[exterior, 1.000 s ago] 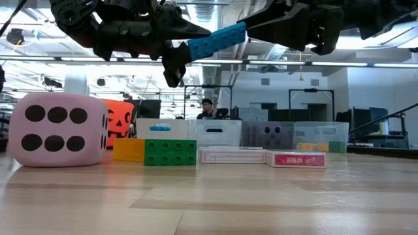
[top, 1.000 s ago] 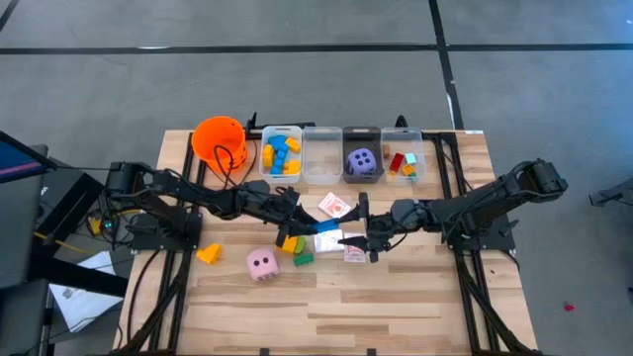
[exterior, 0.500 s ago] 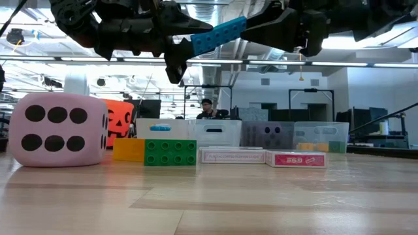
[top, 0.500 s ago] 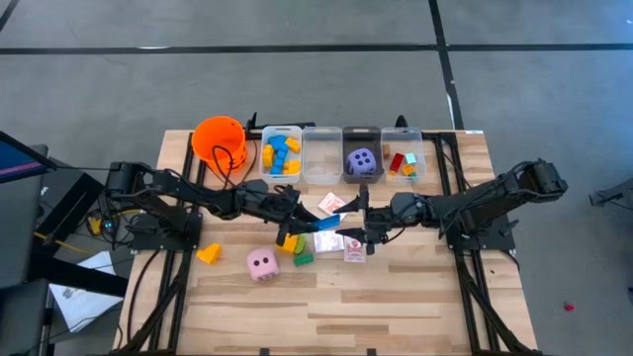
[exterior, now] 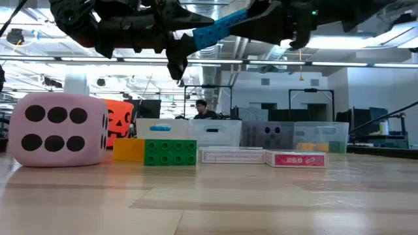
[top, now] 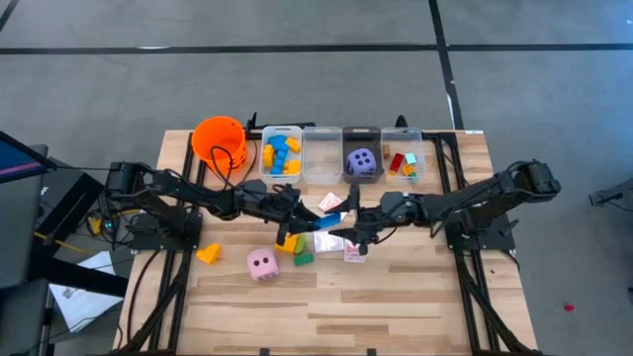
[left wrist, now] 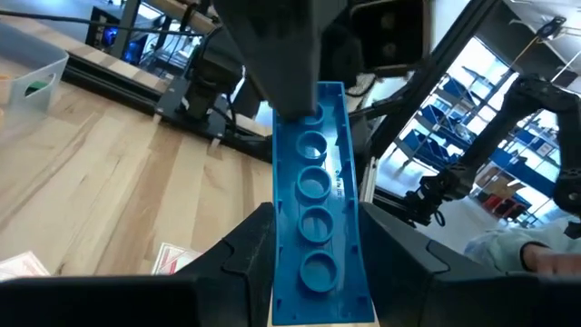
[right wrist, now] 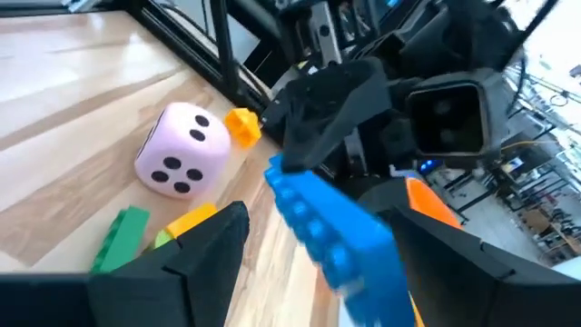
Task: Pick & Place Toys
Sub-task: Put the small blue game piece into the right transparent bin
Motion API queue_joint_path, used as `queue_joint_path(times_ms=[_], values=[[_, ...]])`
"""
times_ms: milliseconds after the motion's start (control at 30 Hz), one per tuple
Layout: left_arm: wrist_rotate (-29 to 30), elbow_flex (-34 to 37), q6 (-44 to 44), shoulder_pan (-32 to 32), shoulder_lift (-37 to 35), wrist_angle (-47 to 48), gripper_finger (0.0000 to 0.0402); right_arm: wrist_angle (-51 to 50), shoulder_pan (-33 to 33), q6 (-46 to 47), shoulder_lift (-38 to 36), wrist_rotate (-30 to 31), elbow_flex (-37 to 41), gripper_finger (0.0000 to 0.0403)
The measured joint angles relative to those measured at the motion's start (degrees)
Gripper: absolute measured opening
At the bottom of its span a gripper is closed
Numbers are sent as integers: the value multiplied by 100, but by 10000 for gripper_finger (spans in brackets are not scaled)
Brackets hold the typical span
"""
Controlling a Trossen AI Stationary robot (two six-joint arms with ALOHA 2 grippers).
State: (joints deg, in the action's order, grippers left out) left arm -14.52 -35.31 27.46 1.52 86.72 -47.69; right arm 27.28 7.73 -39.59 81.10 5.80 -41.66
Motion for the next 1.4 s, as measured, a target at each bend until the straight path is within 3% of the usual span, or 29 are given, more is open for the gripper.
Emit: queue_joint_path(times_ms=[167, 367, 633, 867, 1167, 1400], values=[[-2, 0, 3, -35, 1, 21, 125, -2, 23, -2, 676, 3, -355, 257], [-197, 17, -2, -61, 2, 522, 127, -83, 184, -207, 1351, 189, -915, 219], [-78, 15, 9, -188, -4, 648, 126, -641, 282, -260, 1398, 356, -1141, 158], [1, 4, 13, -180, 2, 687, 125, -821, 358, -219, 1336, 438, -1145, 132], [9, -4, -70, -28, 2, 685, 133, -911, 614, -157, 1336, 1344, -1152, 126], [7, -4, -68, 431, -8, 679, 180, -889, 768, -34, 1336, 2406, -1152, 119]])
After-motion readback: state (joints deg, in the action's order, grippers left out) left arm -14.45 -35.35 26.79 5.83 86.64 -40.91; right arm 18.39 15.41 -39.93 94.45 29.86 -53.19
